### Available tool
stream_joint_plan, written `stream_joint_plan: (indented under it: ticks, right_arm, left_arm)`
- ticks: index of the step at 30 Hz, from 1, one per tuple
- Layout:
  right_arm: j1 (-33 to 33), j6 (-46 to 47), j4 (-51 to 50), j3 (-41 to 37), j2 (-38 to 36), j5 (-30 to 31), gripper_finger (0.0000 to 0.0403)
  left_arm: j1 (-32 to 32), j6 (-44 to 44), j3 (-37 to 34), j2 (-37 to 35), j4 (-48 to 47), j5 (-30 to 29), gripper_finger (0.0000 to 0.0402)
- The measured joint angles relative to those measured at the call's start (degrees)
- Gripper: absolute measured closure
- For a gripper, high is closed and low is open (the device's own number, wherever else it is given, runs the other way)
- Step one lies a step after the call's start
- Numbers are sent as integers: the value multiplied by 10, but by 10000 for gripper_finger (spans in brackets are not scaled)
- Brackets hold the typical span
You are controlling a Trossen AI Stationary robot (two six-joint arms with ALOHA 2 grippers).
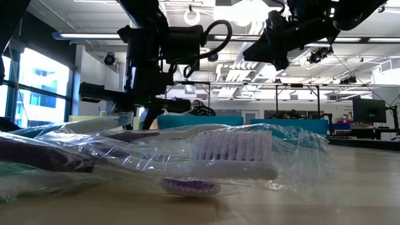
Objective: Pick & Place Toothbrushes
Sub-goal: Put the blue toothbrush into the yellow bin
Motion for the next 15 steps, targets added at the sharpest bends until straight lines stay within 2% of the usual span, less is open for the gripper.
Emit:
stream_joint_plan:
  ticks: [4,15]
  right_arm:
    - [0,1,-5,0,0,0,318]
    - [0,-1,-5,0,0,-3,318]
  left_arm:
    - [0,-24,0,0,-30,0,389]
    - [0,-56,18,-1,-136,4,389]
